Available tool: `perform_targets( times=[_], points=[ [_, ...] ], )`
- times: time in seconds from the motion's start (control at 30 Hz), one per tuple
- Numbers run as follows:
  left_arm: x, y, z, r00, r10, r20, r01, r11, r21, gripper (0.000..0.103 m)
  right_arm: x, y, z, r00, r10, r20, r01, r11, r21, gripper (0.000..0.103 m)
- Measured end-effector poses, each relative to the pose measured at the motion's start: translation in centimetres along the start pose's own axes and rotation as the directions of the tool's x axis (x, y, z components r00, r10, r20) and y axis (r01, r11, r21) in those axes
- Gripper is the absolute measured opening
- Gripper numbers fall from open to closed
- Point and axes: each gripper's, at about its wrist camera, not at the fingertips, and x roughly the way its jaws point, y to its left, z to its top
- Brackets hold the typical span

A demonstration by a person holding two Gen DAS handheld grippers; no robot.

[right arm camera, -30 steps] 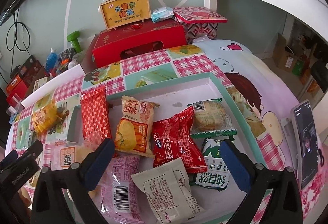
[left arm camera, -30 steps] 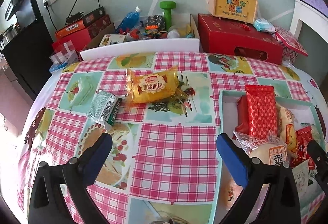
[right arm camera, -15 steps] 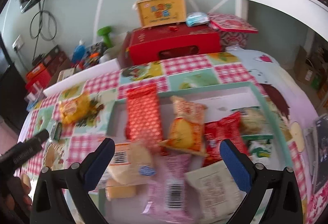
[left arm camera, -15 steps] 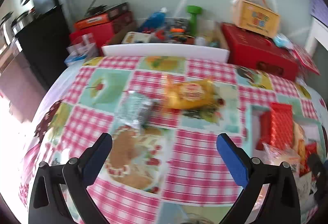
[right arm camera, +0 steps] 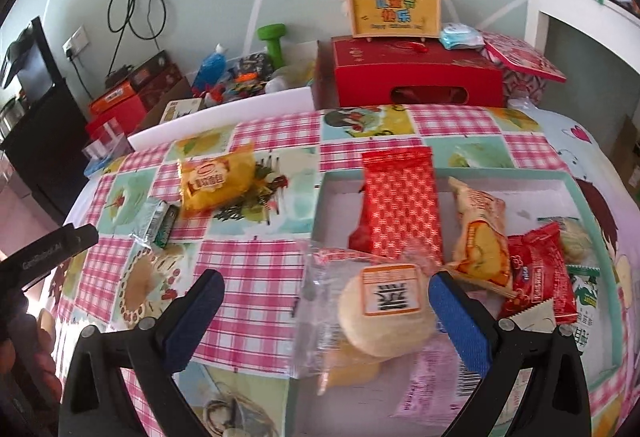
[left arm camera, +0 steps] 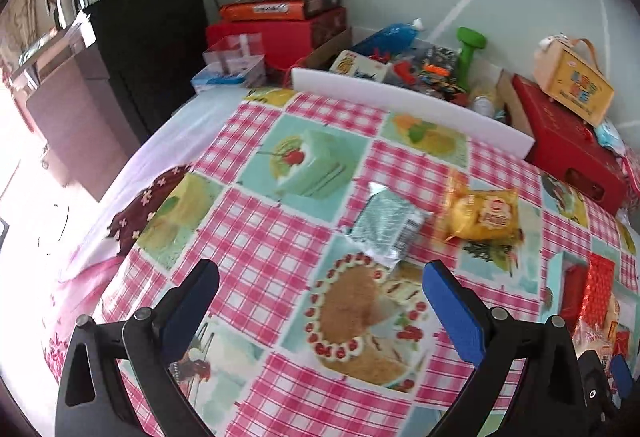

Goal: Organize snacks
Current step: 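Withdraw both tools from the tray back over the table, then grasp the green wafer pack with the left tool while the right grasps the yellow bread bag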

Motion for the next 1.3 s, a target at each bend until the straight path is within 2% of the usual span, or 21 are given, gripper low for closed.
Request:
perform_targets(
  times=[0.23,0.43,0.53,0.73,0.87,1.03,1.2,1.3],
  points=[
    [1.9,0.6,0.3,0.999,-0.032,-0.033,0.032,0.999,-0.010,0.101,0.9,1.2,0.3,1.000,-0.013,-0.003,0.013,1.000,-0.025,0.103],
    [4.5,0.8,0.8,0.997,-0.053,-0.062,0.053,0.999,-0.003,0.101,1.8,2.2,2.6,1.000,0.009,-0.007,-0.009,1.000,0.021,0.103],
    [5.3,1.1,1.4,0.995,-0.080,-0.056,0.079,0.997,-0.012,0.101,3.1,3.1,4.8,0.999,0.027,-0.044,-0.025,0.999,0.044,0.103],
    [6.2,1.1,2.1,0.995,-0.089,-0.042,0.090,0.996,0.005,0.101,5.6,4.7,9.0,0.992,0.047,-0.114,-0.040,0.997,0.065,0.103],
    [7.1,0.5,2.4,0.992,-0.119,-0.031,0.120,0.992,0.025,0.101,7.3,5.5,10.5,0.990,0.010,-0.140,0.000,0.997,0.075,0.103],
    [8.7,-0.8,2.3,0.987,-0.149,-0.052,0.152,0.986,0.067,0.101,10.4,6.8,11.6,0.974,0.062,-0.218,-0.034,0.991,0.130,0.103],
    [10.1,-1.7,2.1,0.982,-0.176,-0.067,0.182,0.979,0.096,0.101,14.2,8.0,11.9,0.961,-0.017,-0.277,0.054,0.990,0.127,0.103],
    [10.5,-1.2,2.3,0.978,-0.197,-0.068,0.201,0.978,0.063,0.101,16.1,8.5,11.9,0.953,-0.047,-0.301,0.084,0.990,0.114,0.103]
  ],
)
